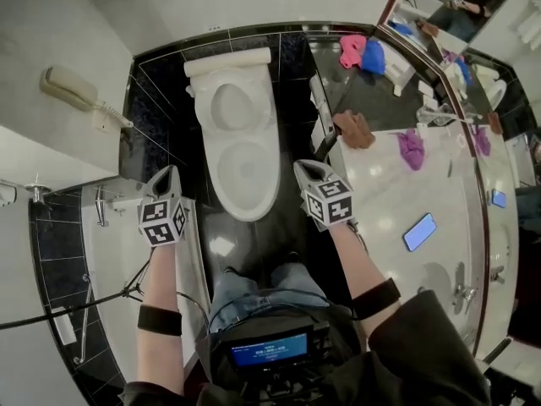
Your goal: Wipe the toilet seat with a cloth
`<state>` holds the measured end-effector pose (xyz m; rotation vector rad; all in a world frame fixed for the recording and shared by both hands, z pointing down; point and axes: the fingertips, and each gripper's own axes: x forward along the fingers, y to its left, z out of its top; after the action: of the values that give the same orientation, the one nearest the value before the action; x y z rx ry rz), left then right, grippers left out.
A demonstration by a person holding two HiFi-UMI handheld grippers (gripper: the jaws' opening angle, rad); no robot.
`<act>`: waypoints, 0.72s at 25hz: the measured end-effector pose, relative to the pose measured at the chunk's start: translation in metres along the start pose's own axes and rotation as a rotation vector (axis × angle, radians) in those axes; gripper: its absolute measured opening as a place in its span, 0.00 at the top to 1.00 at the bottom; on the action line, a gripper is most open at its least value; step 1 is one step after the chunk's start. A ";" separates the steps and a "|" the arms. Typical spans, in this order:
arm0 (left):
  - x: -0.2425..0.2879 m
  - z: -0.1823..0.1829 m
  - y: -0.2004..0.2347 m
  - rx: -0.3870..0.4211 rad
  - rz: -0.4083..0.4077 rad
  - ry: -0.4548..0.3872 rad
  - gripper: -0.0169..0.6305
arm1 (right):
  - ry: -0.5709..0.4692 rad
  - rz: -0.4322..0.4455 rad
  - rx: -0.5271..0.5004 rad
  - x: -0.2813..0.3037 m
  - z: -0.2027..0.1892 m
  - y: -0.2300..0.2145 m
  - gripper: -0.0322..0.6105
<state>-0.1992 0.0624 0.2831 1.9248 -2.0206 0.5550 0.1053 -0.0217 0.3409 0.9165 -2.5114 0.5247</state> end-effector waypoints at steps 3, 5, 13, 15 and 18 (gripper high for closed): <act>-0.029 -0.005 0.009 -0.034 0.003 -0.014 0.97 | -0.006 -0.029 0.030 -0.020 -0.001 0.005 0.95; -0.045 -0.008 0.014 -0.063 0.002 -0.024 0.97 | -0.011 -0.052 0.047 -0.031 -0.005 0.008 0.95; -0.092 -0.040 0.028 -0.059 -0.028 -0.009 0.97 | 0.020 -0.119 0.049 -0.059 -0.034 0.036 0.94; -0.099 -0.048 0.028 -0.067 -0.033 0.001 0.97 | 0.020 -0.131 0.047 -0.065 -0.034 0.040 0.94; -0.109 -0.052 0.027 -0.069 -0.042 0.001 0.97 | 0.023 -0.148 0.051 -0.073 -0.035 0.042 0.94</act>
<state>-0.2220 0.1842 0.2761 1.9221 -1.9672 0.4697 0.1367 0.0629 0.3258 1.0995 -2.3961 0.5500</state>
